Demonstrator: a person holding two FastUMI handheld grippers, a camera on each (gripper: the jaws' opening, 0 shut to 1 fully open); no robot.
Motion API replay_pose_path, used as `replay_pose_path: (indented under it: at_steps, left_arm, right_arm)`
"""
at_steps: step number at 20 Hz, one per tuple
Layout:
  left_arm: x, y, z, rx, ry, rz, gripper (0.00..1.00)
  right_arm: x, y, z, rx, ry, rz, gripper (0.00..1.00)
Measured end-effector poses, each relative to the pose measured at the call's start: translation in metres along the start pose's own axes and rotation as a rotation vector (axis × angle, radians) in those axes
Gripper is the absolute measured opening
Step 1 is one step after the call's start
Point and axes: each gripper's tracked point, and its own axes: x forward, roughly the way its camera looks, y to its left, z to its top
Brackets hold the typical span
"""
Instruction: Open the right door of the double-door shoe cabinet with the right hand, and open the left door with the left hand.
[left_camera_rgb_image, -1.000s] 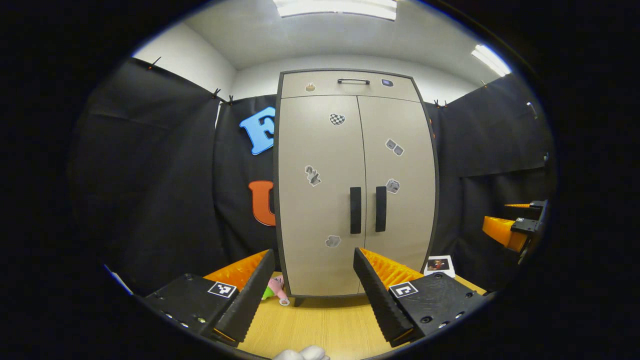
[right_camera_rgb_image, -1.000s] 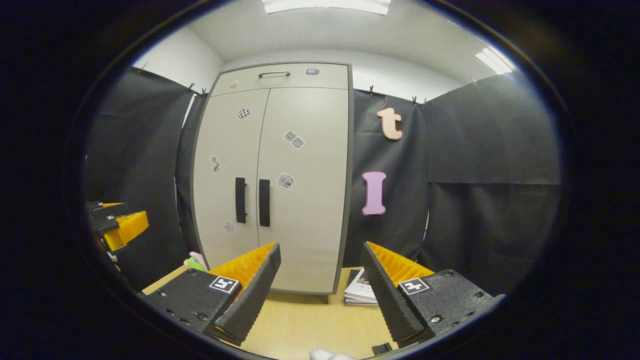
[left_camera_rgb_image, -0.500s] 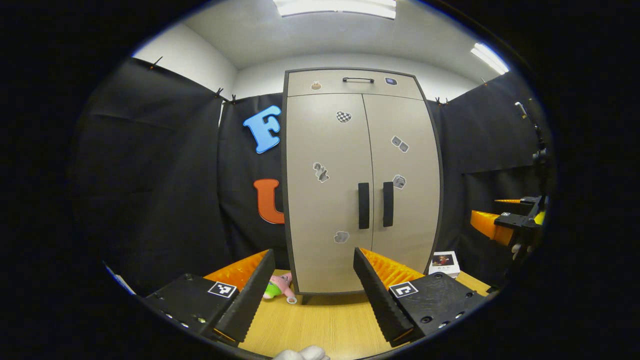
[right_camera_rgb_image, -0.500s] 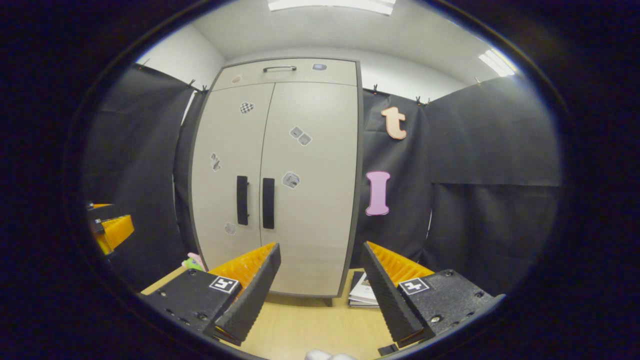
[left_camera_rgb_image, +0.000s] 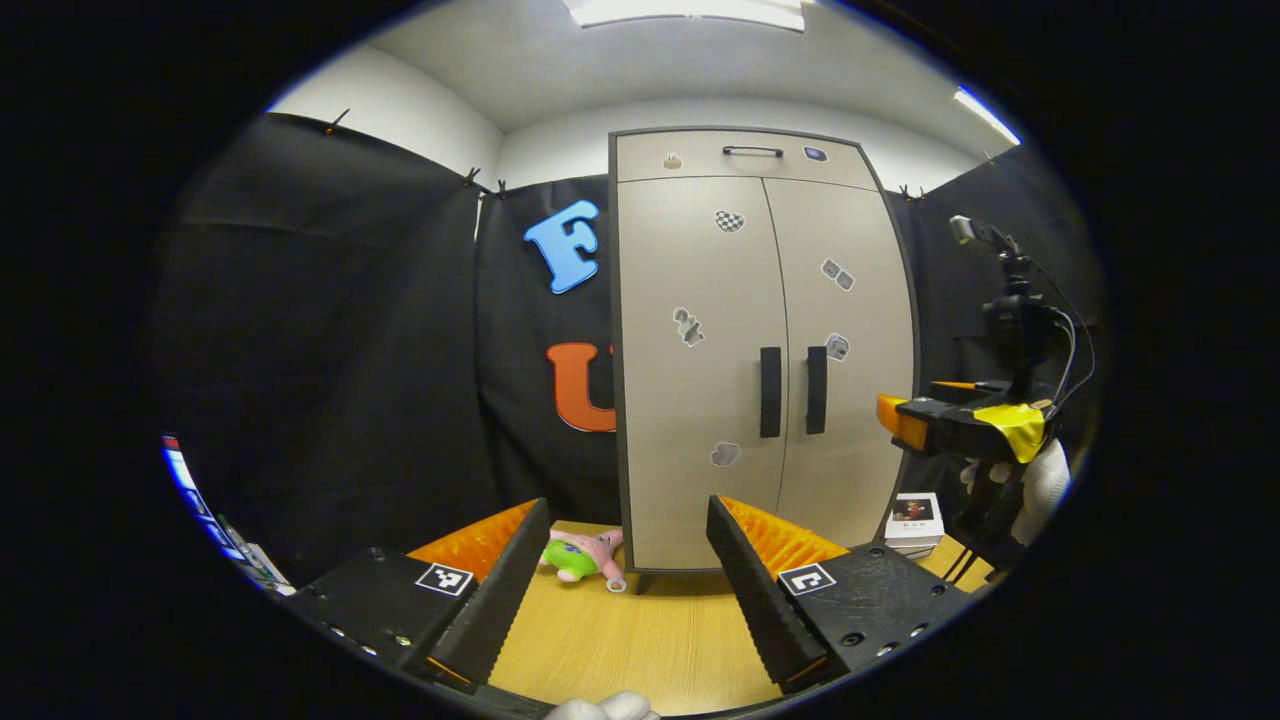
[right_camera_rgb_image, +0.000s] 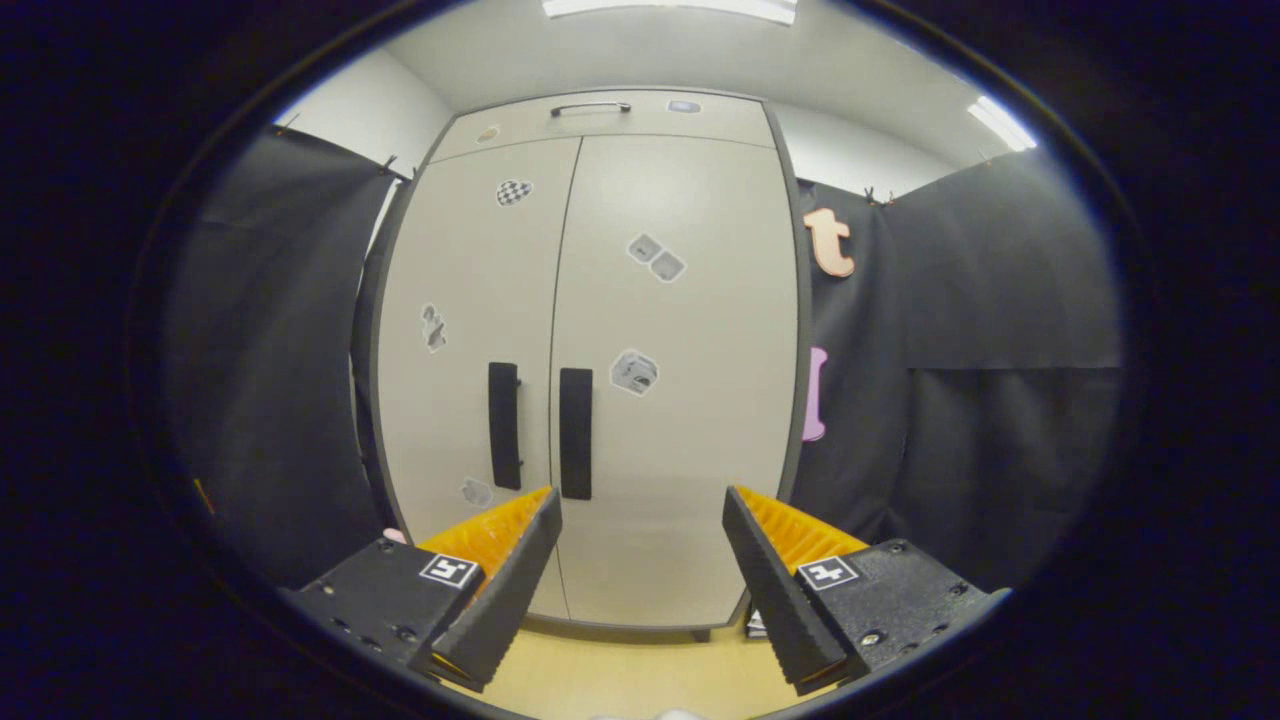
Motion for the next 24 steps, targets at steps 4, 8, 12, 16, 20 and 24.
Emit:
replay_pose_path:
  at_steps: [4,8,12,16,20,24]
  left_arm:
    - [-0.002,0.011,0.001,0.014,0.005,0.069,0.95]
    - [-0.006,0.019,0.001,0.010,0.015,0.140,0.95]
    - [-0.006,0.026,0.002,0.016,0.021,0.197,0.95]
    - [-0.003,0.027,0.001,0.010,0.029,0.224,0.95]
    - [0.001,0.030,-0.001,0.003,0.031,0.229,0.95]
    - [0.002,0.030,0.001,-0.006,0.024,0.218,0.95]
  right_arm:
    - [0.054,0.026,-0.001,0.019,0.022,0.040,0.97]
    - [0.099,0.042,0.000,0.037,0.042,0.056,0.90]
    - [0.130,0.048,0.000,0.061,0.059,0.051,0.76]
    - [0.146,0.051,-0.005,0.074,0.088,0.053,0.69]
    - [0.148,0.050,-0.006,0.060,0.092,0.015,0.53]
    - [0.148,0.053,-0.006,0.063,0.104,0.027,0.37]
